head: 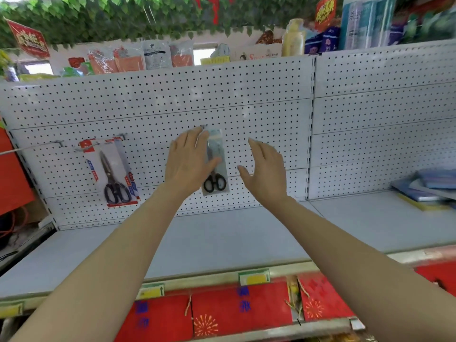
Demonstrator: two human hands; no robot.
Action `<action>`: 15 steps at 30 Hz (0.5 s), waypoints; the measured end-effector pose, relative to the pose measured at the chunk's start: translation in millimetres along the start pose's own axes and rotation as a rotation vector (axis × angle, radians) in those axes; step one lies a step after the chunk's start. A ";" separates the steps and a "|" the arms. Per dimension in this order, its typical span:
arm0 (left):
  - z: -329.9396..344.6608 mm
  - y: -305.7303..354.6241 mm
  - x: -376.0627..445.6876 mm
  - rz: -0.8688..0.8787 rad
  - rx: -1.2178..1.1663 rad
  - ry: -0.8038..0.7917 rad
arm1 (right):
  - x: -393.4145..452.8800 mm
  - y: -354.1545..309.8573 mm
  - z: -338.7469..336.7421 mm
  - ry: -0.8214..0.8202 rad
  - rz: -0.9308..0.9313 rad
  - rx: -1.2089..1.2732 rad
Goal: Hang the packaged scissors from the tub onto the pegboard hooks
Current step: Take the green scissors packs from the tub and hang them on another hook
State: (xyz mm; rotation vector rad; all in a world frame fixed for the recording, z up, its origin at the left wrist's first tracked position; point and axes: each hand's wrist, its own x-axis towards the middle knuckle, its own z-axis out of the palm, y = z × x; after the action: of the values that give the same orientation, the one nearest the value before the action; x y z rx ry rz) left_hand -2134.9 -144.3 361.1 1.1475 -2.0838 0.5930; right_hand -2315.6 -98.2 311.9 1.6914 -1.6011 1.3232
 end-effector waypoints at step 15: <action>-24.6 259.6 -134.1 0.068 -0.120 -0.133 | -151.5 114.0 -215.0 -0.073 -0.124 -0.215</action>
State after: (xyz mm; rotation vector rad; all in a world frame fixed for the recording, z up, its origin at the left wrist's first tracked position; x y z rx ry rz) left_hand -2298.1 77.8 260.9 1.0768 -2.2470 0.4263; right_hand -2470.8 132.8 243.3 1.6929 -1.5873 1.0028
